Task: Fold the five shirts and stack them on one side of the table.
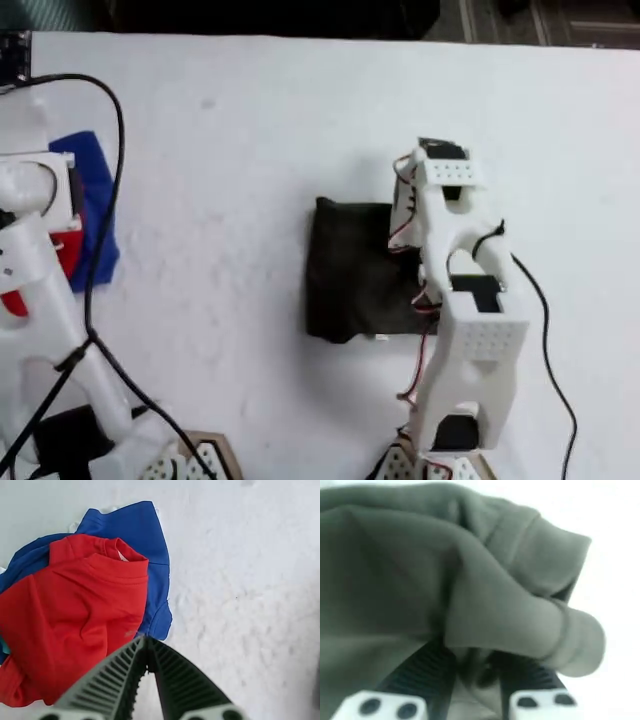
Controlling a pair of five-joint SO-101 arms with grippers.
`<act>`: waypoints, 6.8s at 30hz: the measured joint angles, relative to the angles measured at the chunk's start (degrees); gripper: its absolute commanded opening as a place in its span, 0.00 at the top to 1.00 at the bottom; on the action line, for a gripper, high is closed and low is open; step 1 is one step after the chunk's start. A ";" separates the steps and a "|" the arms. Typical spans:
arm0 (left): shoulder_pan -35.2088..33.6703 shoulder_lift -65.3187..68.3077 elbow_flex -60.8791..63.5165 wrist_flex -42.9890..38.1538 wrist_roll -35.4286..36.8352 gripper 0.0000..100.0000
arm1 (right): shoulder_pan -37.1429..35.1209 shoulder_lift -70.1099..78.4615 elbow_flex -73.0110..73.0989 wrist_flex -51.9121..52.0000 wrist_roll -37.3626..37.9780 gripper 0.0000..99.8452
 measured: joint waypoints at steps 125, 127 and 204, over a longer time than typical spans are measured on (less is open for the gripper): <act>0.00 0.00 0.00 0.00 0.00 0.98 | 39.03 0.70 -16.26 -26.20 46.95 0.98; 0.00 0.00 0.00 0.00 0.00 0.98 | 40.79 2.37 -16.44 -28.04 49.05 0.98; -29.36 -7.38 21.45 0.35 -51.34 0.81 | 38.95 -45.27 7.12 14.07 46.42 0.98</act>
